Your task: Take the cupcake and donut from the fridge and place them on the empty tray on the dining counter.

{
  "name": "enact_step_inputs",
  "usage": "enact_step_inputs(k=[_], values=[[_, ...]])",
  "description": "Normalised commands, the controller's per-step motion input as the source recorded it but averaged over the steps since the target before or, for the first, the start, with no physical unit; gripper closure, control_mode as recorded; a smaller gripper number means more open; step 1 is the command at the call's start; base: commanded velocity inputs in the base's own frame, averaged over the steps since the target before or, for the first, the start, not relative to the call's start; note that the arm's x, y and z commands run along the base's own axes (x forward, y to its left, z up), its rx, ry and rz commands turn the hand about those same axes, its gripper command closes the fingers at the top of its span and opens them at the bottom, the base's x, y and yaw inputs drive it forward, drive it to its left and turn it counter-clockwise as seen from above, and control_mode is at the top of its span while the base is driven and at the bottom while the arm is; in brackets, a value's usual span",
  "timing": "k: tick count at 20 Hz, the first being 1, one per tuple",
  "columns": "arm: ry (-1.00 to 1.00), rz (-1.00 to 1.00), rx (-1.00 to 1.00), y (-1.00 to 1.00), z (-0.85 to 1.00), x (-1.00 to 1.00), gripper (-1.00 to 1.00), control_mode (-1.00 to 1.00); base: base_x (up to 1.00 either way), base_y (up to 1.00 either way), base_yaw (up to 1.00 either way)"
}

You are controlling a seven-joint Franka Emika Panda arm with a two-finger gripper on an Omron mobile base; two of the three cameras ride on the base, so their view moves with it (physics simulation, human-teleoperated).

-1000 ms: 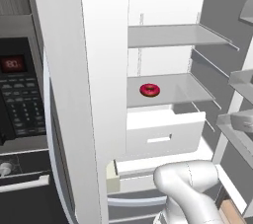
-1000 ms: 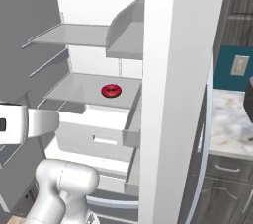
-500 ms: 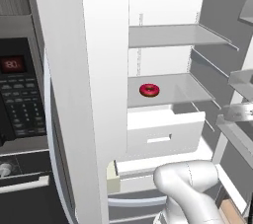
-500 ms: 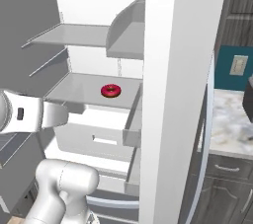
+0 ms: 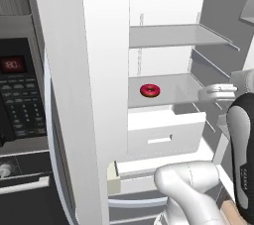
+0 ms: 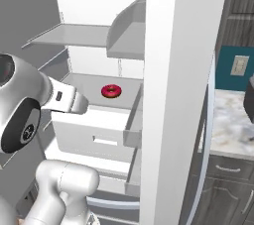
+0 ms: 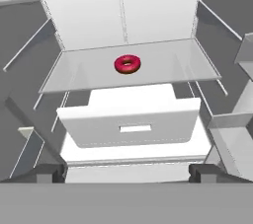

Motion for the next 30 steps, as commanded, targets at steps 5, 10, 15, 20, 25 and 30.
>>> enact_step_inputs(k=[5,10,15,20,25,30], values=[[0.0,0.0,0.03,0.09,-0.34,0.56,-1.0,-1.0,0.0,0.0,0.0],[0.03,0.0,0.04,0.0,-0.19,0.66,-1.0,-1.0,0.0,0.0,0.0],[0.09,0.0,0.0,0.0,-0.15,0.56,-1.0,-1.0,0.0,0.0,0.0],[0.1,0.0,0.06,0.0,-0.31,0.49,-1.0,-1.0,0.0,0.0,0.0],[0.06,0.0,0.08,0.0,-0.34,0.32,-1.0,-1.0,0.0,0.0,0.0],[0.06,0.0,0.07,0.0,-0.26,0.32,-1.0,-1.0,0.0,0.0,0.0]])
